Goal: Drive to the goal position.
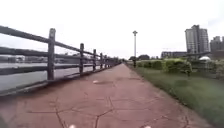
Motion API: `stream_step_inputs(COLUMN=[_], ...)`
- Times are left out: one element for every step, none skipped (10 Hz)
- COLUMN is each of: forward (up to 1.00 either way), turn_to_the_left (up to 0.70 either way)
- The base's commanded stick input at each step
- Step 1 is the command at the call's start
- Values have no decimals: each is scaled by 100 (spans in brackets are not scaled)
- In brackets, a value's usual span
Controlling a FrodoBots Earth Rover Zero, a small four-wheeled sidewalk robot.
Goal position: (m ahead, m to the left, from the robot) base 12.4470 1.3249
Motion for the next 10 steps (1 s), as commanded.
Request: stream_step_inputs(forward=[100,100,100,100,100,100,100,100,100,100], turn_to_the_left=[1,1,1,1,1,1,1,1,1,1])
